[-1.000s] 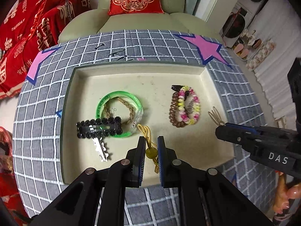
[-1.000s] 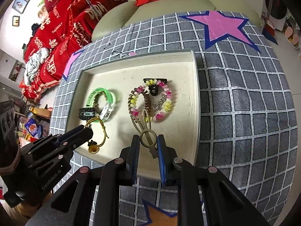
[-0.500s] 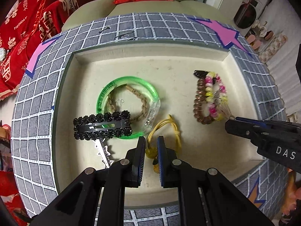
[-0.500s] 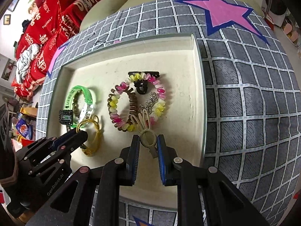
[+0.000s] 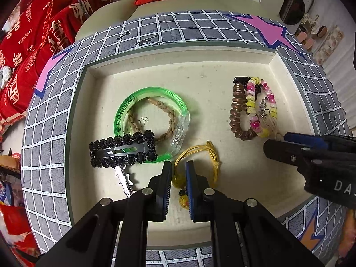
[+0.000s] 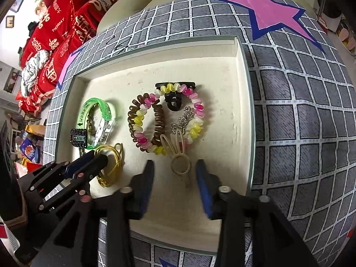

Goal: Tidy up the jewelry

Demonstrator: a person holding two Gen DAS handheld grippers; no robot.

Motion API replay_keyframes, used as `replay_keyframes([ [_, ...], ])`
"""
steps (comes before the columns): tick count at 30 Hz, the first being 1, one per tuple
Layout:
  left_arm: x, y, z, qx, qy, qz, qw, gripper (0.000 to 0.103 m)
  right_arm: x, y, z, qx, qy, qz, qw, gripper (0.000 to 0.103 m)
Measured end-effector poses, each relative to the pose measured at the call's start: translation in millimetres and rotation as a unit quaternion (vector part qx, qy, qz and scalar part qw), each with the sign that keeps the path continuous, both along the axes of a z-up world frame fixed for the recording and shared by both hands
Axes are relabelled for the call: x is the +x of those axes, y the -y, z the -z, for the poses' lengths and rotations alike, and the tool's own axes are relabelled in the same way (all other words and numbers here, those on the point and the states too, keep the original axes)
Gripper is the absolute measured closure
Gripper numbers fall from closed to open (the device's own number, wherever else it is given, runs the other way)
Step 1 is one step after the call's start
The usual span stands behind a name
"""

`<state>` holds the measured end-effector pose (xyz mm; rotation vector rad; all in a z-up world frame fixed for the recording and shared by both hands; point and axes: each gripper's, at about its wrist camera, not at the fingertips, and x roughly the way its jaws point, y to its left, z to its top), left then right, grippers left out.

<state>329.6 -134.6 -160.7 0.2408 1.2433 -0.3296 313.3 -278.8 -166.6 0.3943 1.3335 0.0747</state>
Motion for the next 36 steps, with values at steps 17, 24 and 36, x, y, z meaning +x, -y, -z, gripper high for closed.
replay_keyframes([
  [17,-6.3,-7.6,-25.6,0.000,0.027,-0.004,0.9996,0.082,-6.8,10.9,-44.3,0.021,0.049,0.033,0.998,0.046],
  [24,-3.3,-13.3,-32.0,0.004,0.036,-0.018,0.9992,0.015,-11.4,12.4,-57.3,0.016,0.060,0.038,0.997,0.046],
  [36,-8.1,-22.5,-50.7,0.016,0.064,-0.017,0.9977,0.000,-17.4,12.1,-67.1,-0.005,0.058,0.039,0.998,0.041],
])
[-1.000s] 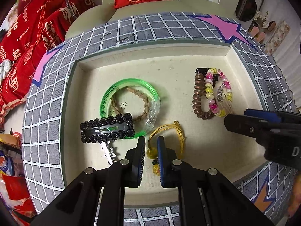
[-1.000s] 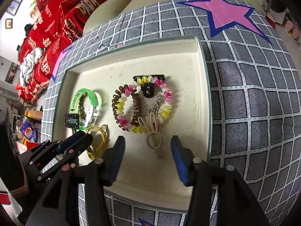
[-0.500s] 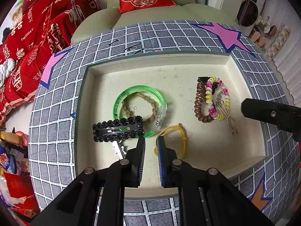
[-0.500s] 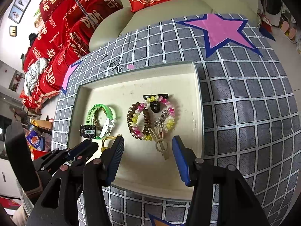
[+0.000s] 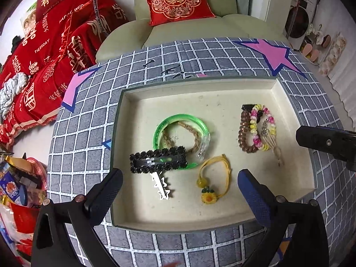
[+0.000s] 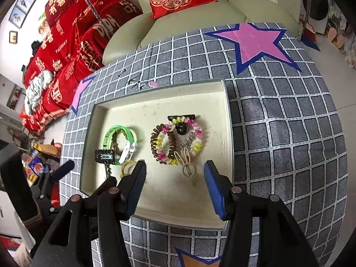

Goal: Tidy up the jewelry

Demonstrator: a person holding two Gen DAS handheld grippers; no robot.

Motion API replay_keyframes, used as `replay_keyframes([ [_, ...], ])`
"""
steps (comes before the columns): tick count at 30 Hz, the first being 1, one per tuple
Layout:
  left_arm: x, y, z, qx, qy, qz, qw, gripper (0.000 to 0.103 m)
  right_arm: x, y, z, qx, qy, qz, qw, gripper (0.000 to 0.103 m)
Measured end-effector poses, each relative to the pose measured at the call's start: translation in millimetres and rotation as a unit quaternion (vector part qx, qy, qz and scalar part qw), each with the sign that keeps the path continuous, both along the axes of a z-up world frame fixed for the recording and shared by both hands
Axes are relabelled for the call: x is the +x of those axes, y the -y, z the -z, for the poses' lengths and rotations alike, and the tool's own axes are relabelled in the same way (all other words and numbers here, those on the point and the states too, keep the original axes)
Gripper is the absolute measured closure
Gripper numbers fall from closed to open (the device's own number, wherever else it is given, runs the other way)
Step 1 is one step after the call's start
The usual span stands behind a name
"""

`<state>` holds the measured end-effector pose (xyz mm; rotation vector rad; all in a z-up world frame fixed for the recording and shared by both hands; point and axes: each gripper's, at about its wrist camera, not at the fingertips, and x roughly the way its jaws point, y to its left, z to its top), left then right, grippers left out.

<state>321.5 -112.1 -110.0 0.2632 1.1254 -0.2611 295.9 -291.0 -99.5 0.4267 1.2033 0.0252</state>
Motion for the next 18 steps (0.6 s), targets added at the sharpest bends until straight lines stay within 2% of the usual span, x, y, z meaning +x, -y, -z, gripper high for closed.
replay_keyframes([
  [1,-0.6,-1.6,0.6,0.003,-0.002,-0.001,1.0000,0.000,-0.8,-2.2,0.1,-0.006,-0.003,-0.004,1.000,0.035],
  [2,-2.9,-1.8,1.9,0.004,-0.004,-0.002,1.0000,0.000,-1.4,-4.1,0.7,-0.009,-0.005,-0.007,1.000,0.024],
  [3,-4.4,-3.0,2.3,0.002,-0.007,-0.002,1.0000,0.000,-2.3,-4.5,0.9,-0.010,-0.007,-0.009,1.000,0.022],
  [8,-14.3,-14.4,-1.6,0.014,-0.003,-0.018,0.9997,0.000,-7.2,-9.9,2.5,-0.025,-0.016,-0.009,1.000,0.021],
  [13,-23.5,-26.9,-0.4,0.006,-0.023,-0.026,0.9994,0.000,-11.9,-17.0,4.6,-0.043,-0.028,-0.019,0.999,0.018],
  [18,-33.4,-36.9,0.5,0.014,-0.028,-0.032,0.9990,0.000,-19.6,-22.3,5.8,-0.054,-0.036,-0.017,0.998,0.018],
])
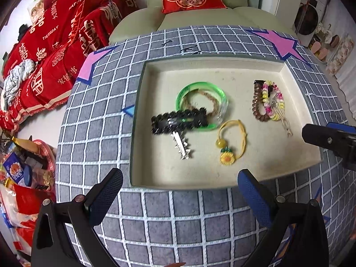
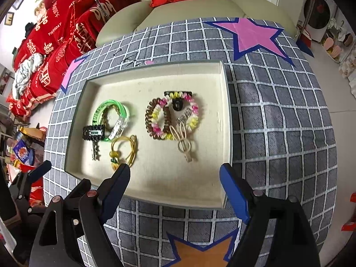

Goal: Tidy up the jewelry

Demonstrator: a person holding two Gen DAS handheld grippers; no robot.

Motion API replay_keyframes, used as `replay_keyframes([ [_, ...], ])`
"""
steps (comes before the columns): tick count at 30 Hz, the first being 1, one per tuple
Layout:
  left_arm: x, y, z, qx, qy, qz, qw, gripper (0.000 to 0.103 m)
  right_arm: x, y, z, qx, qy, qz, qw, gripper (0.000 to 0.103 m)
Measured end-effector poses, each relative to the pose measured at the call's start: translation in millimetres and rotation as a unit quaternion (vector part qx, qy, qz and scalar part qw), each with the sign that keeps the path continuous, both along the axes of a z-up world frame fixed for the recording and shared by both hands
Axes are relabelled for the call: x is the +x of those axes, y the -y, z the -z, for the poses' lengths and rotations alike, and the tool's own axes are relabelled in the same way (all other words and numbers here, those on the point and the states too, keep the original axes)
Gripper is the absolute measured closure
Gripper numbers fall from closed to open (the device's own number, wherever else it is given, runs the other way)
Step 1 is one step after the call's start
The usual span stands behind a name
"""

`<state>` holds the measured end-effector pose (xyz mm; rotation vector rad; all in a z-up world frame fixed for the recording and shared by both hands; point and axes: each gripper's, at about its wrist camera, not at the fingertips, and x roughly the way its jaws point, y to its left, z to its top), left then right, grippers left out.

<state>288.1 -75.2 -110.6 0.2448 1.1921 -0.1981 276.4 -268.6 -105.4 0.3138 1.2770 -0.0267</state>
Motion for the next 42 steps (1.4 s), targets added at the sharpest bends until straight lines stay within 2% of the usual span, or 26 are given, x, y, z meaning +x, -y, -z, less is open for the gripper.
replay_keyframes([
  [7,-17.9,-15.5,-8.5,-0.002,-0.003,-0.005,1.0000,0.000,-21.7,-10.9,2.2,0.002,-0.029,-0.006,1.000,0.018],
  [13,-46.1,-30.9,-27.4,-0.008,-0.004,-0.003,1.0000,0.000,-50.1,-21.6,-9.4,-0.007,-0.028,-0.004,1.000,0.018],
  [28,-114.2,-59.9,-104.9,-0.030,0.034,-0.016,0.9988,0.000,-132.9,-50.7,-100.7,-0.054,0.045,0.006,0.998,0.018],
  [37,-142.1,-65.9,-148.8,-0.039,0.070,-0.018,0.9966,0.000,-165.9,-56.7,-140.2,-0.077,0.077,0.018,0.994,0.018],
  [42,-152.1,-68.3,-162.9,-0.036,0.090,-0.021,0.9951,0.000,-177.2,-59.8,-158.9,-0.091,0.102,0.030,0.990,0.018],
])
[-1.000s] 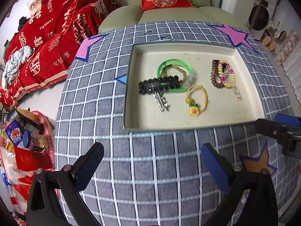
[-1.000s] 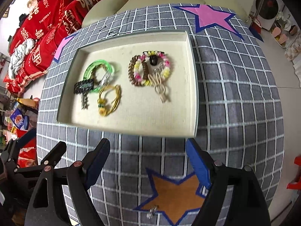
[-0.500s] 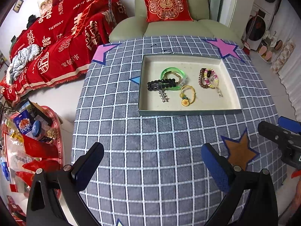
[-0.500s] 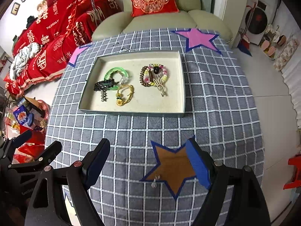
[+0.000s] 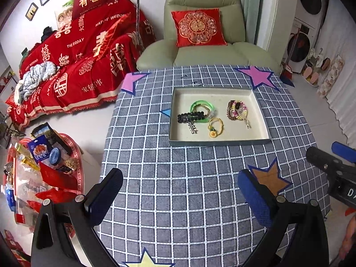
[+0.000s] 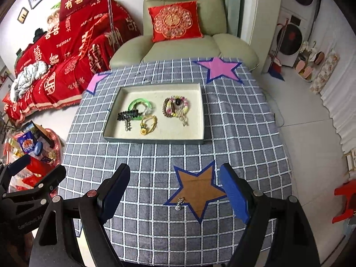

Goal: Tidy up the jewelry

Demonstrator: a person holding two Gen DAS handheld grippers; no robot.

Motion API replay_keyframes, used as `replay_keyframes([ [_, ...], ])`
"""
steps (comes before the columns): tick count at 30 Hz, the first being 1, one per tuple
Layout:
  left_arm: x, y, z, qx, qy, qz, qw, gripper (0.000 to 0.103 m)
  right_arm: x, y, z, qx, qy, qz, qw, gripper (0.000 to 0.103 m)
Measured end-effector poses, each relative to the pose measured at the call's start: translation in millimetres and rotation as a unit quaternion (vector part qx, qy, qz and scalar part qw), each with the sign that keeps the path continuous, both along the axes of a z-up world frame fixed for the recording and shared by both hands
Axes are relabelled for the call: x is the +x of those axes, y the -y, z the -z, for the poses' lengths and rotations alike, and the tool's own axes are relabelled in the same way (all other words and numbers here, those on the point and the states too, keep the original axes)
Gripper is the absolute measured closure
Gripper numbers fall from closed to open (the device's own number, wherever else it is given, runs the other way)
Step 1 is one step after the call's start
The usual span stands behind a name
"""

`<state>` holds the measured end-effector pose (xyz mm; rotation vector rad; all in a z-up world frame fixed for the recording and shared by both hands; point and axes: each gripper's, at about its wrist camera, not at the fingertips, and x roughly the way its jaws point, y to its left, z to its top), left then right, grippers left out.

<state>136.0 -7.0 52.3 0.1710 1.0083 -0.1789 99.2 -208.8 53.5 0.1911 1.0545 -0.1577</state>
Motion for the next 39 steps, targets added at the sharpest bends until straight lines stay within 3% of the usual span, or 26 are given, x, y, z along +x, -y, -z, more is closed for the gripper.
replay_keyframes([
  [14,-3.8,-6.3,-9.9,0.006,0.022,-0.019,0.9996,0.000,-5.2,-5.3,-21.4,-0.028,0.036,0.004,0.999,0.018],
  [39,0.7,-4.0,-13.2,0.006,0.025,-0.017,0.9995,0.000,1.1,-6.3,-27.3,-0.036,0.043,0.000,0.998,0.018],
])
